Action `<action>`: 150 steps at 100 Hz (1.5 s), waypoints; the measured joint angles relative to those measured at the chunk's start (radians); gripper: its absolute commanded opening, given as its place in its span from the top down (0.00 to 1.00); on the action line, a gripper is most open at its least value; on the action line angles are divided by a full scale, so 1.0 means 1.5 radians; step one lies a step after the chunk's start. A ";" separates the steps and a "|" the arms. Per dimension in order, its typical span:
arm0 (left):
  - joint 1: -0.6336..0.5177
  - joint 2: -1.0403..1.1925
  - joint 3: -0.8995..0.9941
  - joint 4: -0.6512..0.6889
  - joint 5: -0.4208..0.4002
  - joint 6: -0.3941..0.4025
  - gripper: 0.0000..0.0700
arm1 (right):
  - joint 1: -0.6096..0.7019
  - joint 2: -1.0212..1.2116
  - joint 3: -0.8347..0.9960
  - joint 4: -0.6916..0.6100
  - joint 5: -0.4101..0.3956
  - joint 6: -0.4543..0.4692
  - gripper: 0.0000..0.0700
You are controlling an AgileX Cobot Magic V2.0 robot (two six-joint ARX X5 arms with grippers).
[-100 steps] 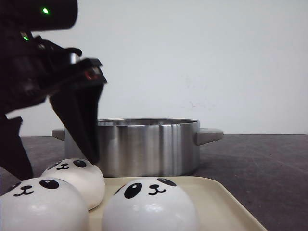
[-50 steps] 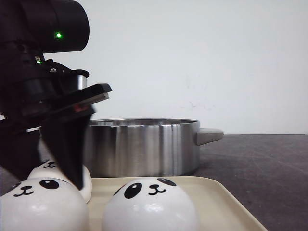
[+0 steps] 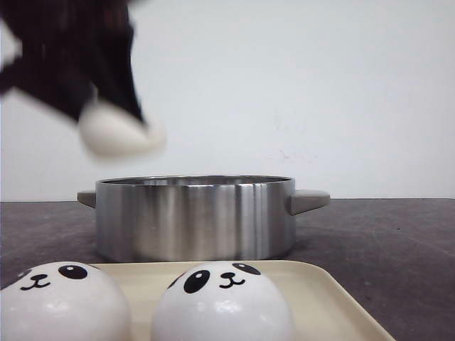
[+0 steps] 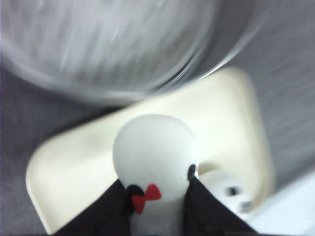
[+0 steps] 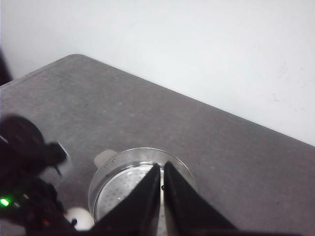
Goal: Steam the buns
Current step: 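Close the left gripper on the bun and lift it, then lower the bun into the steamer with the left gripper and release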
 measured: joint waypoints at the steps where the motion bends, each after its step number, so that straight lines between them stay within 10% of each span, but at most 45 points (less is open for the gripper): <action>1: 0.000 -0.002 0.006 -0.004 0.000 0.001 0.99 | 0.000 0.000 0.000 0.000 0.000 0.000 1.00; 51: 0.066 0.196 0.284 -0.070 -0.069 0.132 0.99 | 0.014 -0.003 0.000 0.003 0.009 0.000 1.00; 118: 0.141 0.438 0.301 0.042 -0.075 0.165 0.95 | 0.014 -0.003 0.000 -0.031 0.010 0.010 1.00; 150: 0.141 0.460 0.302 0.041 -0.075 0.166 0.29 | 0.014 -0.003 0.000 -0.047 0.010 0.038 1.00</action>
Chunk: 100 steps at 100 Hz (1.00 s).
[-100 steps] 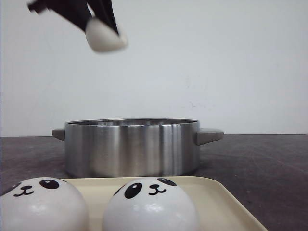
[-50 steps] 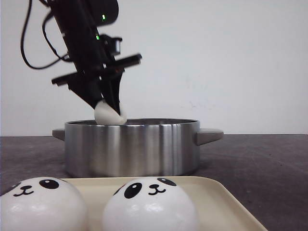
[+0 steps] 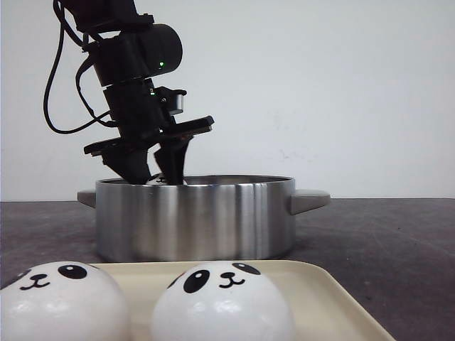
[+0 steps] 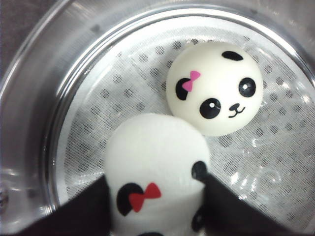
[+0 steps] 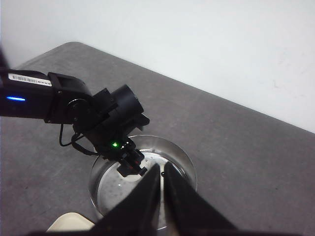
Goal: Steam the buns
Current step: 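Lower the bun into the steamer with the left gripper and release, then raise the left gripper away and bring the right gripper over the tray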
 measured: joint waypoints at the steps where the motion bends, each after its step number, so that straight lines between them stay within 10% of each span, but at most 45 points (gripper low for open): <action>1: 0.000 0.000 0.000 0.000 0.000 0.000 0.28 | 0.000 0.000 0.000 0.000 0.000 0.000 1.00; 74: -0.009 -0.117 0.039 -0.063 0.000 -0.013 0.21 | -0.001 0.002 -0.002 -0.152 0.014 0.075 1.00; 100: -0.068 -0.333 0.044 -0.070 0.000 -0.020 0.21 | -0.001 0.002 -0.060 -0.160 -0.072 0.137 1.00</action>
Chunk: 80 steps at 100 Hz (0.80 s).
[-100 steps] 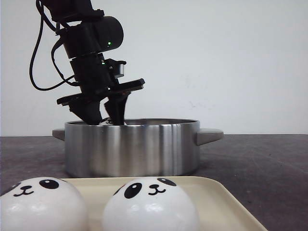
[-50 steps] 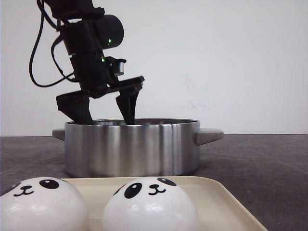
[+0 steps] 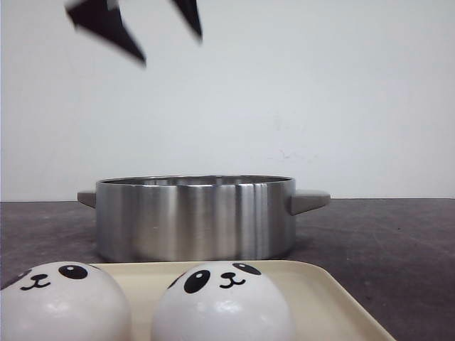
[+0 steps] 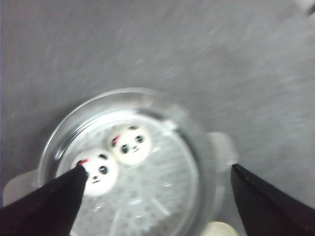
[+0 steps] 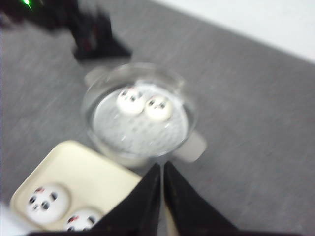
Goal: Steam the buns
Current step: 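Raise the left gripper away and bring the right gripper over the tray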
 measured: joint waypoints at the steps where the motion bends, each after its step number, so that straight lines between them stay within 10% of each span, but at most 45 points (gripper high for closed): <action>1: -0.003 -0.007 0.000 -0.002 -0.001 0.000 0.21 | 0.000 0.001 -0.005 0.003 -0.003 0.001 1.00; 37: -0.071 -0.212 0.000 -0.136 -0.032 -0.018 0.21 | -0.007 0.010 -0.280 0.287 -0.200 0.075 0.97; 63: -0.071 -0.317 0.000 -0.201 -0.069 -0.019 0.21 | -0.020 0.099 -0.352 0.319 -0.285 0.140 0.23; 80: -0.071 -0.367 0.000 -0.217 -0.083 -0.020 0.21 | -0.020 0.171 -0.352 0.326 -0.352 0.154 0.19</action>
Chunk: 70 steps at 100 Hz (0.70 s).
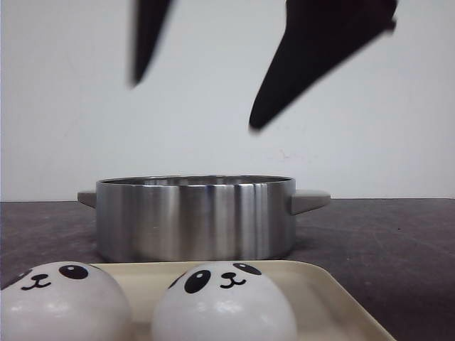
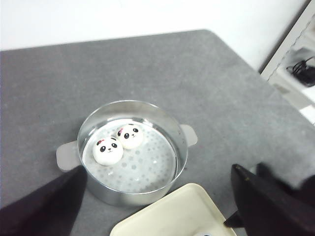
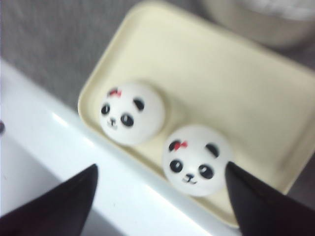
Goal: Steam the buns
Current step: 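Raise the left gripper away and bring the right gripper over the tray, then lower the right gripper onto a panda bun and close on it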
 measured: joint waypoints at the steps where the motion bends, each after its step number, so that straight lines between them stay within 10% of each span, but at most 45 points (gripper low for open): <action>1: 0.000 -0.003 0.000 -0.001 0.000 0.000 0.21 | 0.000 0.005 0.000 0.000 -0.001 0.001 0.19; 70: 0.000 -0.021 0.000 -0.058 -0.001 0.000 0.21 | -0.064 0.166 0.000 0.017 -0.045 0.023 0.23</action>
